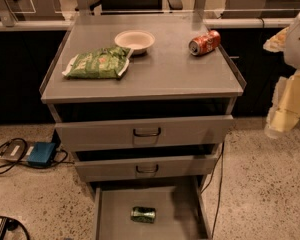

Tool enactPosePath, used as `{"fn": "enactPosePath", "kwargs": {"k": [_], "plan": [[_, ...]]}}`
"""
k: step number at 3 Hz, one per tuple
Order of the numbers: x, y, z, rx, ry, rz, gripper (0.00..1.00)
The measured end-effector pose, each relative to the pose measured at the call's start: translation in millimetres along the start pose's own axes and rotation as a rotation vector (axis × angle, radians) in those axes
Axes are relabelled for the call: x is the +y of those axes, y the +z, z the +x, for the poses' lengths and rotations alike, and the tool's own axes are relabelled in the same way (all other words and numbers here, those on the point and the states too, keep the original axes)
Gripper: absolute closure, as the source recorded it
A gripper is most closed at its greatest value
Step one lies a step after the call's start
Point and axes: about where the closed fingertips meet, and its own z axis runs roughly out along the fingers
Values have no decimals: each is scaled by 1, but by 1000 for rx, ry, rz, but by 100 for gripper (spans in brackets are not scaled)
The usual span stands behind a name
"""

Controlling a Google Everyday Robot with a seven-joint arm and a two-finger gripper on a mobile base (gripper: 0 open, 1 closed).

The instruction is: Pick green can from bottom drawer and place on counter

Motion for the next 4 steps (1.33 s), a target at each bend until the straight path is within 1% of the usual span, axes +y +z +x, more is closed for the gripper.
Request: {"fn": "enactPosePath", "kwargs": {"k": [1, 2, 3, 4], "plan": [[0, 0, 0, 0, 0, 0, 0], [2, 7, 10, -66, 23, -14, 0], [18, 43, 26, -203, 47, -54, 0], [54, 99, 44, -351, 53, -80, 0]]}}
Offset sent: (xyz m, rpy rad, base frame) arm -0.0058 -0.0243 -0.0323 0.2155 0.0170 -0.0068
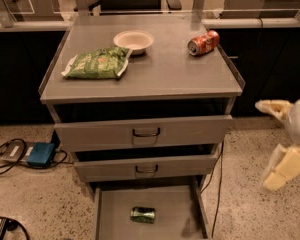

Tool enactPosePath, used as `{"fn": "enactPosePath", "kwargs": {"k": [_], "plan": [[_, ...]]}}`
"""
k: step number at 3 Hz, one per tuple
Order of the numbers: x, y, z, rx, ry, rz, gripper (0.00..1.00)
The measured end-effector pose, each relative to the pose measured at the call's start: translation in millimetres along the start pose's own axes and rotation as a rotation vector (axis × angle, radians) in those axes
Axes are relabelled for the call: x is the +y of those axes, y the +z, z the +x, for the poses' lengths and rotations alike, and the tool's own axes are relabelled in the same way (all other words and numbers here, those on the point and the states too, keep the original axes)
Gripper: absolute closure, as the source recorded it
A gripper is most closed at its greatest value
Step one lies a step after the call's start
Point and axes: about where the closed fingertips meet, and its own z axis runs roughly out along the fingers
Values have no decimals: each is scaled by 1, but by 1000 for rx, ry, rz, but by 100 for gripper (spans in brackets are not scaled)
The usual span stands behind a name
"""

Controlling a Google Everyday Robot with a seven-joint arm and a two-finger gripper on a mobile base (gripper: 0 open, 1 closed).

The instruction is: Pick green can from bottom drawer and place on counter

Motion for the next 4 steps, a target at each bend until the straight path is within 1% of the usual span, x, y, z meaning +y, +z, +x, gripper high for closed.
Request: {"fn": "enactPosePath", "kwargs": {"k": [1, 2, 3, 4], "plan": [[22, 30, 17, -65, 6, -27, 0], [57, 82, 39, -52, 39, -117, 0], [60, 88, 41, -66, 54, -128, 0], [73, 111, 47, -125, 119, -172, 0]]}}
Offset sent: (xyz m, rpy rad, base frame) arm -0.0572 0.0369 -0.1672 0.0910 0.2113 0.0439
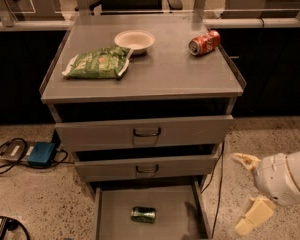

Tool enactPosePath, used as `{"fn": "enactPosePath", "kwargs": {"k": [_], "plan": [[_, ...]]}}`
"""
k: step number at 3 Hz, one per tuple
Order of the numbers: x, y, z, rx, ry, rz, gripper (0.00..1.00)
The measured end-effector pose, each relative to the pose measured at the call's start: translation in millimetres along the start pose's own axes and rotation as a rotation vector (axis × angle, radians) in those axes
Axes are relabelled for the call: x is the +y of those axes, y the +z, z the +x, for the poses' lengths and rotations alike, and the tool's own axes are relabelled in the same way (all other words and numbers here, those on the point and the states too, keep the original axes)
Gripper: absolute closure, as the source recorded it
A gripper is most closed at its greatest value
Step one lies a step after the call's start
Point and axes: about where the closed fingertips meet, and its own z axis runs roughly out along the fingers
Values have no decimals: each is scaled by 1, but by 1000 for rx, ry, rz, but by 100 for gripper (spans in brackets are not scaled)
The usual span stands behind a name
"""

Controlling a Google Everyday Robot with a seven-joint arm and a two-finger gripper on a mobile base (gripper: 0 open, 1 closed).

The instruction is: Pick green can from bottom drawer and place on counter

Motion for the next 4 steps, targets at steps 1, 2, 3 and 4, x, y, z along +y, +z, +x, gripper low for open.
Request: {"fn": "enactPosePath", "kwargs": {"k": [1, 2, 3, 4], "plan": [[9, 91, 48, -59, 156, -78, 0], [5, 143, 79, -74, 240, -75, 0], [-5, 195, 93, -41, 211, -15, 0], [-22, 213, 92, -9, 149, 66, 0]]}}
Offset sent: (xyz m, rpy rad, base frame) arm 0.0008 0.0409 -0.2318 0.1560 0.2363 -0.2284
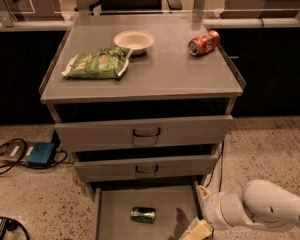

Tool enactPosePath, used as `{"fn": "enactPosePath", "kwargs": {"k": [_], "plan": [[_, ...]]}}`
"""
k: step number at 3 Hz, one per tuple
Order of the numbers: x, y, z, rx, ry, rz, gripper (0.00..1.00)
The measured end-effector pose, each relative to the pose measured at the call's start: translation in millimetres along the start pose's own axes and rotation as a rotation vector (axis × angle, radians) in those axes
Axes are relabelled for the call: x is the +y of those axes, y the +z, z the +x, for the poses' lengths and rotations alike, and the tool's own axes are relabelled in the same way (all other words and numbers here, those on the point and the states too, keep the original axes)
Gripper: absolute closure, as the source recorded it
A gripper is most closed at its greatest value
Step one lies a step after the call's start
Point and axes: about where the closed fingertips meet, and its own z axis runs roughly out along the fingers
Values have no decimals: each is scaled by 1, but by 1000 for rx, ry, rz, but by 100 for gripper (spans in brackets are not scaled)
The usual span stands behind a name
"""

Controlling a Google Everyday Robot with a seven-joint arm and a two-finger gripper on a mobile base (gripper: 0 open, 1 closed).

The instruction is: Pick green can from bottom drawer and place on counter

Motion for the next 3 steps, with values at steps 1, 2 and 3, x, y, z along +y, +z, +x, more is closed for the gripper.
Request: {"fn": "enactPosePath", "kwargs": {"k": [1, 2, 3], "plan": [[-4, 1, -8, 6, -36, 44, 0], [-4, 1, -8, 7, -36, 44, 0], [-9, 28, -5, 17, -40, 37, 0]]}}
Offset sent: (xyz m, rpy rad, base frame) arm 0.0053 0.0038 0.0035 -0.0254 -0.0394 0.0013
